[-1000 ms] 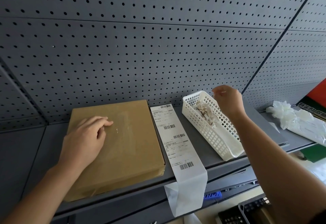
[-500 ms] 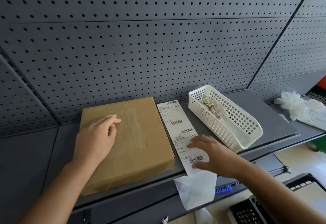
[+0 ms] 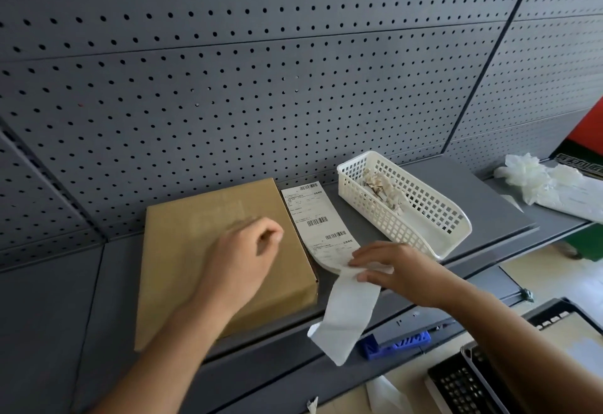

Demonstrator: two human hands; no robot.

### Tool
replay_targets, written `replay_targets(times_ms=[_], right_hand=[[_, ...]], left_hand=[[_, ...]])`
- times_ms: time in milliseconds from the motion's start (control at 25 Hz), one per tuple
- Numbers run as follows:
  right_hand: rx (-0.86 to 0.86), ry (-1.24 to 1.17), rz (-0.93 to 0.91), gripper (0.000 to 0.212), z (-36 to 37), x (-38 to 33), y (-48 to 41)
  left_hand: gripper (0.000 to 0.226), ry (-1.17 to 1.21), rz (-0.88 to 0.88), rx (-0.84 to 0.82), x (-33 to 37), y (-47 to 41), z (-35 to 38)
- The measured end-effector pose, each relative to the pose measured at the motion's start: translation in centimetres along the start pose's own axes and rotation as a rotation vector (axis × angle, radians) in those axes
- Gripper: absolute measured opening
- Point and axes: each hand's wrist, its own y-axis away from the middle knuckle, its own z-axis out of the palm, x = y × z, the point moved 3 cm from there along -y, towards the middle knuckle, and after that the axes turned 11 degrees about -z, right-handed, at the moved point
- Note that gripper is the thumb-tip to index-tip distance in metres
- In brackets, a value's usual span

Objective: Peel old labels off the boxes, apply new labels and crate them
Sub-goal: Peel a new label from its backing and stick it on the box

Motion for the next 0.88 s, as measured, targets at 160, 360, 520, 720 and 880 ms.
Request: replay_targets(times_ms=[160, 360, 520, 720, 880], right_hand=[[0.098, -0.131, 0.058, 0.054, -1.9, -0.2, -0.6], [0.357, -0.148, -0.008, 0.03, -3.7, -1.9, -1.6], [0.597, -0.053, -0.107, 0.018, -5.0, -3.9, -2.9], [0.693, 0.059, -0.213, 0.014, -5.3, -5.1, -3.1], [0.747, 0.115, -0.214, 0.016, -4.8, -5.3, -3.0]], left_hand=[[0.02, 0.144, -0.029, -0.218, 3.4, 1.3, 3.5], [0.023, 0.289, -0.115, -0.285, 4.5, 0.7, 5.6], [0.026, 0.555, -0.226, -0.205, 4.5, -1.1, 5.2], [0.038, 0.667, -0.191, -0.12, 4.7, -2.1, 4.4], [0.03, 0.656, -0.132, -0.041, 4.8, -2.0, 4.0]])
